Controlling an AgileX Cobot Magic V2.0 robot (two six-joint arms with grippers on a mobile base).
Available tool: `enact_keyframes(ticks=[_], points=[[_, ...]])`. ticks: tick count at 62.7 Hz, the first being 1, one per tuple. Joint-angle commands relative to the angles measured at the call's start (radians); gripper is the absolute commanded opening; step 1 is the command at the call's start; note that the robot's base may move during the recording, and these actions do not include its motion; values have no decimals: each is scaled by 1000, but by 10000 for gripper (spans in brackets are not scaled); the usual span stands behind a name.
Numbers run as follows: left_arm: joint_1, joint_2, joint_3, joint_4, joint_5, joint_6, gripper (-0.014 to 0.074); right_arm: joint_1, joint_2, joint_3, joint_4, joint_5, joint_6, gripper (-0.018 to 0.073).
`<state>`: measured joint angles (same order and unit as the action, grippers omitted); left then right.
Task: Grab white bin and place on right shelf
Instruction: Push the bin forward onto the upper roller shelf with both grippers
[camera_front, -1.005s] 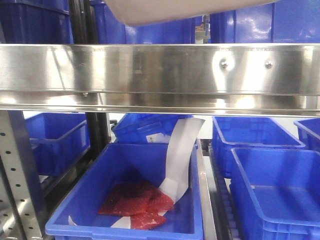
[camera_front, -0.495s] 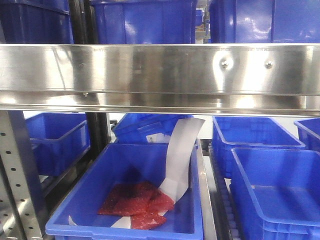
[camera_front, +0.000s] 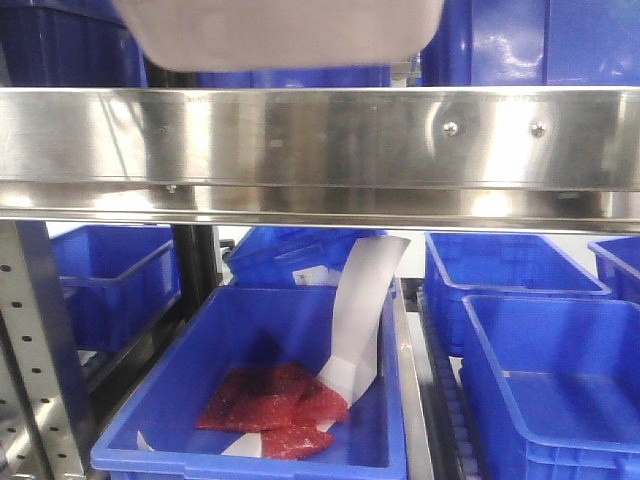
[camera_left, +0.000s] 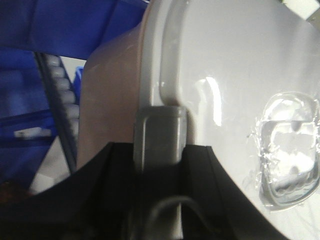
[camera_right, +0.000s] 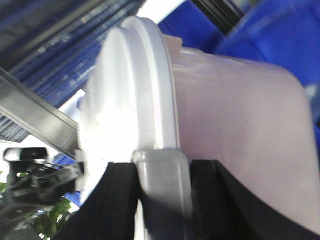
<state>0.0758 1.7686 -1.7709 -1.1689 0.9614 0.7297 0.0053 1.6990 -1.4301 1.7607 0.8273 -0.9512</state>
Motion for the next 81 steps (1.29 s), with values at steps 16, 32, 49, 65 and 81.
enact_keyframes(ticks=[16,32,49,65,81], points=[[-44,-52,-43,-33,71,62,-79,56,-22,-45,132,222,1,197],[-44,-52,-43,-13,62,62,352,52,-22,-45,123,205,-13,558],[-44,-52,-43,-13,62,62,515,29,-22,-89,-47,154,-13,634],[-38,-52,-43,-12,45,62,515,-19,-24,-143,-193,113,6,634],[-21,-52,-43,78,6,62,515,-61,-24,-174,-349,54,7,633]])
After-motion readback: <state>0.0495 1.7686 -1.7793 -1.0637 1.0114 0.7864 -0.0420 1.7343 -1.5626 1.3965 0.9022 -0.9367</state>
